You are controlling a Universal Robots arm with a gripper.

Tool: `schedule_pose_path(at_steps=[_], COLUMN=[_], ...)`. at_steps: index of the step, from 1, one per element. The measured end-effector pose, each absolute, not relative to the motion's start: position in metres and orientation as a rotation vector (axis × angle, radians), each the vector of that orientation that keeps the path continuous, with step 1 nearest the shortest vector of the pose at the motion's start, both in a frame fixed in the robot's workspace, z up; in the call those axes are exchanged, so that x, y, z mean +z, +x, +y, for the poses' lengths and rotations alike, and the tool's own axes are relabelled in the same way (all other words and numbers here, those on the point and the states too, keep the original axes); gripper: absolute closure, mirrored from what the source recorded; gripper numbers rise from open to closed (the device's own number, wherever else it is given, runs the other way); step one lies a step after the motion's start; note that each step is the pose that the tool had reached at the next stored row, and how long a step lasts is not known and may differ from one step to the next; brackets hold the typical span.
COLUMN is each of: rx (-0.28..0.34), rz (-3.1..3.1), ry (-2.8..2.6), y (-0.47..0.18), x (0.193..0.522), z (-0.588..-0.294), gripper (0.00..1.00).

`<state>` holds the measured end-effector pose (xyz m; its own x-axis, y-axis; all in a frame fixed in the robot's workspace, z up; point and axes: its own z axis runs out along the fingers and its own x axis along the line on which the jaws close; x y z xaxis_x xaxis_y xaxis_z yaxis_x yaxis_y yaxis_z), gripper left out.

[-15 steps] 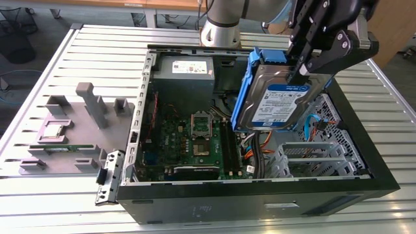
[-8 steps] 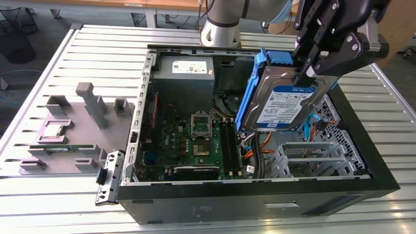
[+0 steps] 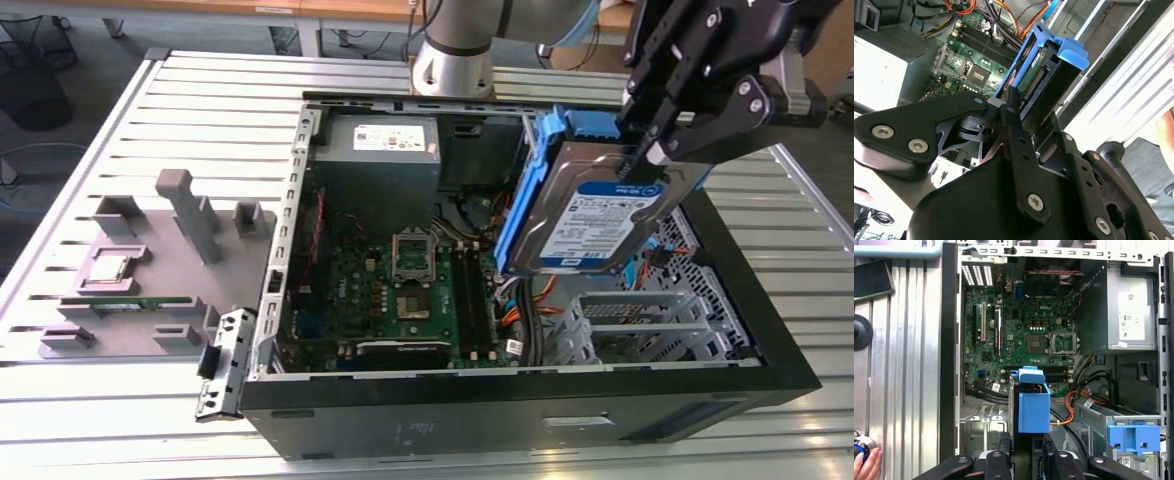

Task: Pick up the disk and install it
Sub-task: 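Insert the disk into the insertion slot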

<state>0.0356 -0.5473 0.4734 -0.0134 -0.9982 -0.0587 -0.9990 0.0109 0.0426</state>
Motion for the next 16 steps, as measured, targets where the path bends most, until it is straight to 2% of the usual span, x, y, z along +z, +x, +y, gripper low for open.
schedule_pose_path(at_steps=[16], rx=[0.116], rz=[2.240], ry=[-2.186], y=[0.054], x=[0.473], z=[-0.560], gripper=[0.65])
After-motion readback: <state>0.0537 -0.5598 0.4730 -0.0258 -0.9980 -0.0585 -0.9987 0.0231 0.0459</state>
